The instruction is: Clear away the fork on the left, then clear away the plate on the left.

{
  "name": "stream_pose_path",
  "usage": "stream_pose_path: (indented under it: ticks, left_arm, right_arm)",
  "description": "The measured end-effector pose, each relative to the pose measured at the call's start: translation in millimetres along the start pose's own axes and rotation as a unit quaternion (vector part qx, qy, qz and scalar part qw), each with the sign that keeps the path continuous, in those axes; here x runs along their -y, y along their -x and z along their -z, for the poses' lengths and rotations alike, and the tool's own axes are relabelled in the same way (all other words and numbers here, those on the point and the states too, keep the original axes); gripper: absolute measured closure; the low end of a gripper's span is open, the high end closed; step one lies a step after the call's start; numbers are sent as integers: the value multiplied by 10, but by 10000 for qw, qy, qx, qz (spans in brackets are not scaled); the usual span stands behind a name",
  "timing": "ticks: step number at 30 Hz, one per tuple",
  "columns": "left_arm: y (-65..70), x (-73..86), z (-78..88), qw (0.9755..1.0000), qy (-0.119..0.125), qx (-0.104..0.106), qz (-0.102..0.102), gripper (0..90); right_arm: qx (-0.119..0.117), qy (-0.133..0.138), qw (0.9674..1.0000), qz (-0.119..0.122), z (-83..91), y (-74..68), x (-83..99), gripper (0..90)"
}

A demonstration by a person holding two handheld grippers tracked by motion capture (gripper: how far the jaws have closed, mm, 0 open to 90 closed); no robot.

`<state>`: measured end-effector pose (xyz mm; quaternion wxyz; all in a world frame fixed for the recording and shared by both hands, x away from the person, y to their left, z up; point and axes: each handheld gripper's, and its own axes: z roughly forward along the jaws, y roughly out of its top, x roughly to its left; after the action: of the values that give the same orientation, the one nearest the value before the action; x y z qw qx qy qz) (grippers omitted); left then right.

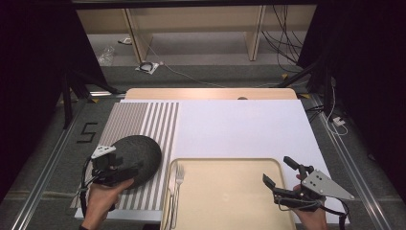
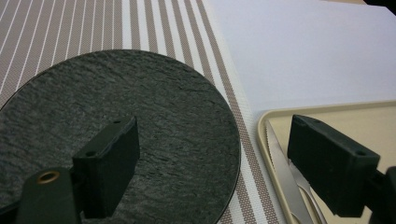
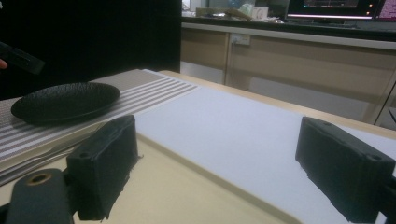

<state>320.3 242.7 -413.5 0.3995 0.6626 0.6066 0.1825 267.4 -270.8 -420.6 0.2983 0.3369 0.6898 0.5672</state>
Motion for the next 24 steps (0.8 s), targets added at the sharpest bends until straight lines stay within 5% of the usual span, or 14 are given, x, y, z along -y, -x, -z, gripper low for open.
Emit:
stream_pose_path:
  ticks: [14,24]
  left_arm:
    - [-190,157,70,9962,224,-466,696,164]
    - [-361,243,123,9849,340,-541,1607,156]
  right_arm:
    - [-7,-26,10000,12,1,-17,-1,136]
    - [-4,-38,10000,1,-7,3,4,137]
